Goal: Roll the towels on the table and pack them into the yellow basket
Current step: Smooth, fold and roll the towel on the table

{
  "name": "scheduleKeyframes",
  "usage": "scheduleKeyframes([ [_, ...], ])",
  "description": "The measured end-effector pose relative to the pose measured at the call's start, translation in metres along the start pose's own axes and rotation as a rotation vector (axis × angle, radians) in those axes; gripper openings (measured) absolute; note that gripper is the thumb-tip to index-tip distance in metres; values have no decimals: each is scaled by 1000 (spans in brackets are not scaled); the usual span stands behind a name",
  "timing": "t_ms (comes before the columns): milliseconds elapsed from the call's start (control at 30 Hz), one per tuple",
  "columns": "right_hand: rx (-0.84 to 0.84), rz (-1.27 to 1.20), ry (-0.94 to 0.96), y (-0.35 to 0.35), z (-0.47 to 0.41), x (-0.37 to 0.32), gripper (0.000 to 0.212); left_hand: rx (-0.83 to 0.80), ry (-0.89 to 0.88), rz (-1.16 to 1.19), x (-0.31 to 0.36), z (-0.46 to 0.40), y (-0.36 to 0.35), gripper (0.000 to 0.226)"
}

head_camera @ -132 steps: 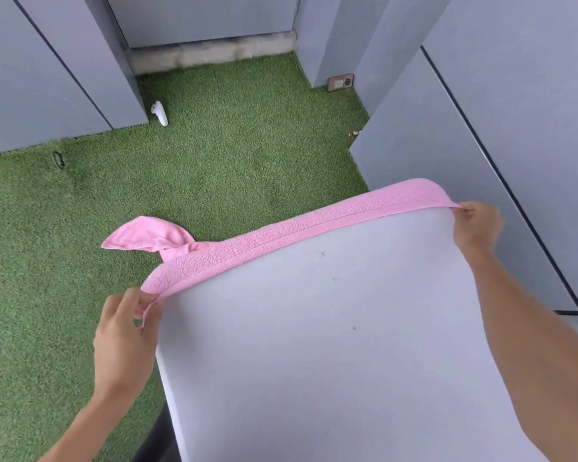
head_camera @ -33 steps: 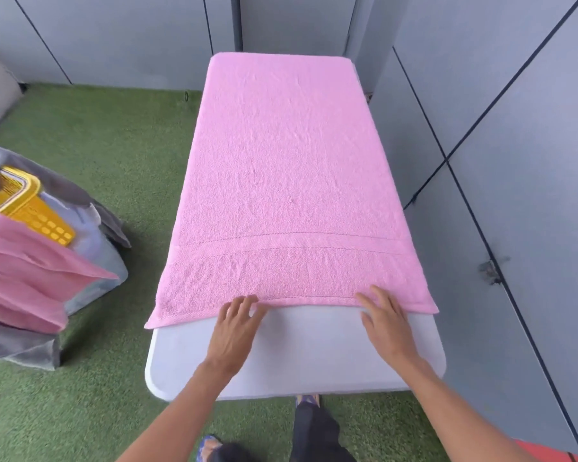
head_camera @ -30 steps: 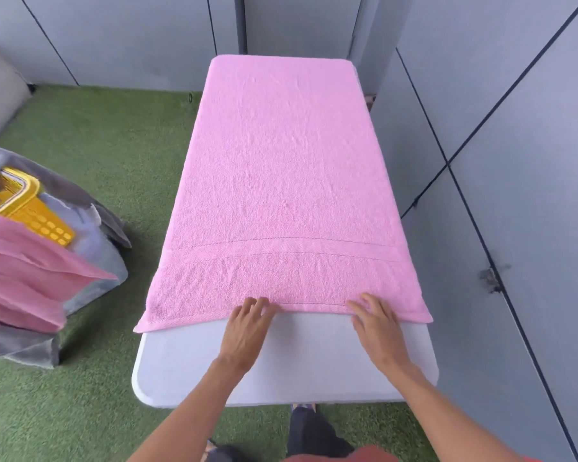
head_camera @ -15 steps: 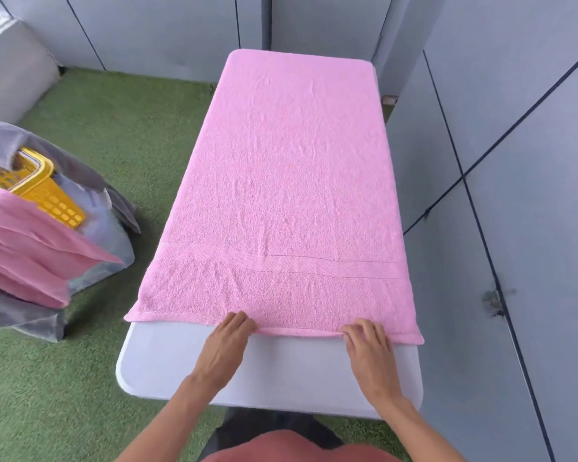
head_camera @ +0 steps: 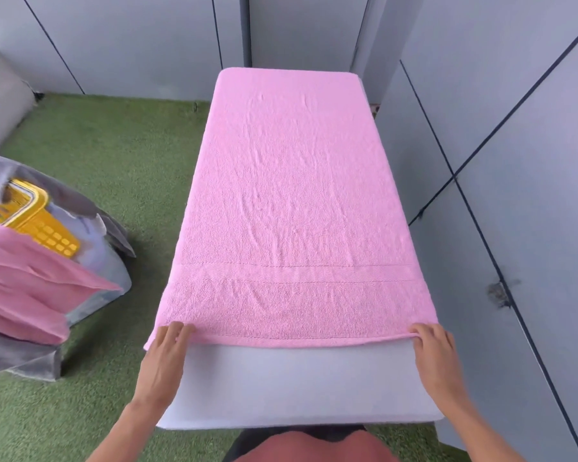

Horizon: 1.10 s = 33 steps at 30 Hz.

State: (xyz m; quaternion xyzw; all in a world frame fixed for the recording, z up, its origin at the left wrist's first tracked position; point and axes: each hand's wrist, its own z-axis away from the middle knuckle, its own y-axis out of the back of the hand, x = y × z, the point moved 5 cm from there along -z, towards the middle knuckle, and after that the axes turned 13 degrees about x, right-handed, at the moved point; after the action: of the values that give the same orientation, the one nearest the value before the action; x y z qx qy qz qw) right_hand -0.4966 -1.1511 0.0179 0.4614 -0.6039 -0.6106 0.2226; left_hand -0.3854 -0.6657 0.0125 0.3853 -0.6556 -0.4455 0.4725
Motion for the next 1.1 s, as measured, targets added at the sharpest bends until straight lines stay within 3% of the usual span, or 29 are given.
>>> scheduleKeyframes([
  [133, -60, -41, 11, 0, 0, 9, 18, 42, 15, 8, -11, -7, 1, 30],
  [233, -95, -55, 76, 5, 9, 16, 19, 25, -21, 63, -17, 1, 3, 28],
  [433, -222, 19, 97, 6, -11, 4, 21, -39, 113, 264, -26, -14, 7, 31],
  [567, -223, -27, 201, 1, -7, -13, 20, -63, 67, 319, -18, -17, 6, 24],
  [667, -249, -57, 222, 2, -7, -5, 13, -236, 101, 277, -29, -20, 3, 23],
  [800, -460, -127, 210, 5, -7, 7, 23, -493, 173, 224, -39, -17, 4, 17],
  [933, -609, -216, 39, 4, -26, 9, 15, -578, 297, 369, -46, -28, 10, 12],
  [1033, -525, -203, -77, 0, -40, 12, 16, -505, 386, 393, -48, -39, 11, 12],
  [1100, -405, -178, -91, 3, -39, 11, 18, -430, 417, 243, -48, -40, 13, 16],
])
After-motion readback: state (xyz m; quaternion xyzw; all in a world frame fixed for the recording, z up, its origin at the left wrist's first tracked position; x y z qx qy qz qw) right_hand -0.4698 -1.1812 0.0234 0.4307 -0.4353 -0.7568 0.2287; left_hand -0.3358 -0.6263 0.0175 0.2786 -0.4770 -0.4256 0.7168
